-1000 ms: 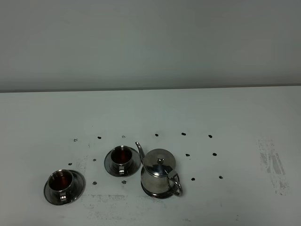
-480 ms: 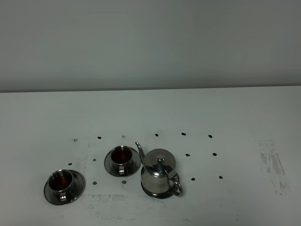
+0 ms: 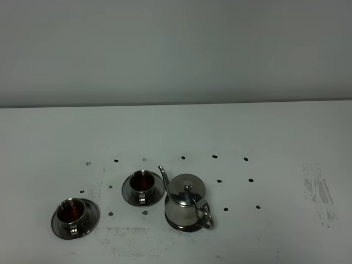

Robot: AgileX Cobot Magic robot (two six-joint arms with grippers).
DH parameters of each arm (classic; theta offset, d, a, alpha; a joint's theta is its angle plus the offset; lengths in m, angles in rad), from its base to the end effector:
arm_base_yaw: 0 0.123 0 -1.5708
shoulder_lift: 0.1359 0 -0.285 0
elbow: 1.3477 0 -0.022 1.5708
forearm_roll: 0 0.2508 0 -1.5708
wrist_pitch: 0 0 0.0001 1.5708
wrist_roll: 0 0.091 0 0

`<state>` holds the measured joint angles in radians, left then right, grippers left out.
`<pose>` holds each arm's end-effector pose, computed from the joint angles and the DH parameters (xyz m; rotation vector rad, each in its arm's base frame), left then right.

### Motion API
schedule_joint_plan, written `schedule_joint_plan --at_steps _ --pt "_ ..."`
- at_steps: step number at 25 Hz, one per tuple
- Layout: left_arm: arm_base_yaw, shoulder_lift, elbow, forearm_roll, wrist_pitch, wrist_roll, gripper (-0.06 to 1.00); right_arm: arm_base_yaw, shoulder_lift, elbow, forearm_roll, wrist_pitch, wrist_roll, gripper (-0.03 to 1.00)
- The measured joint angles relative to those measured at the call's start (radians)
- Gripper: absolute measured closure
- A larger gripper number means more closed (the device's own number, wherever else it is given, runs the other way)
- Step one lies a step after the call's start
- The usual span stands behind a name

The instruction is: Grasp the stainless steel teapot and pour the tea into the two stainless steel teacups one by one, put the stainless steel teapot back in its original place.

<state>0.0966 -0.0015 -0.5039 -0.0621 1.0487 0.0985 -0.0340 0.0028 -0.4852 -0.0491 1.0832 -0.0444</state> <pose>-0.0046 -0.0054 0.2795 0.0045 2.0257 0.0492 -0.0039 -0.0038 0.2715 -0.0084 2.0851 -0.1069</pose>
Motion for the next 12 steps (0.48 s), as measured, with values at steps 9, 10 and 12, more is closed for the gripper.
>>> schedule_joint_plan --at_steps 9,10,12 --pt "-0.025 -0.003 0.000 0.000 0.000 0.000 0.33 0.000 0.000 0.000 0.000 0.000 0.000 0.39" --pt "-0.025 -0.003 0.000 0.000 0.000 0.000 0.33 0.000 0.000 0.000 0.000 0.000 0.000 0.39" --pt "-0.025 -0.003 0.000 0.000 0.000 0.000 0.33 0.000 0.000 0.000 0.000 0.000 0.000 0.39"
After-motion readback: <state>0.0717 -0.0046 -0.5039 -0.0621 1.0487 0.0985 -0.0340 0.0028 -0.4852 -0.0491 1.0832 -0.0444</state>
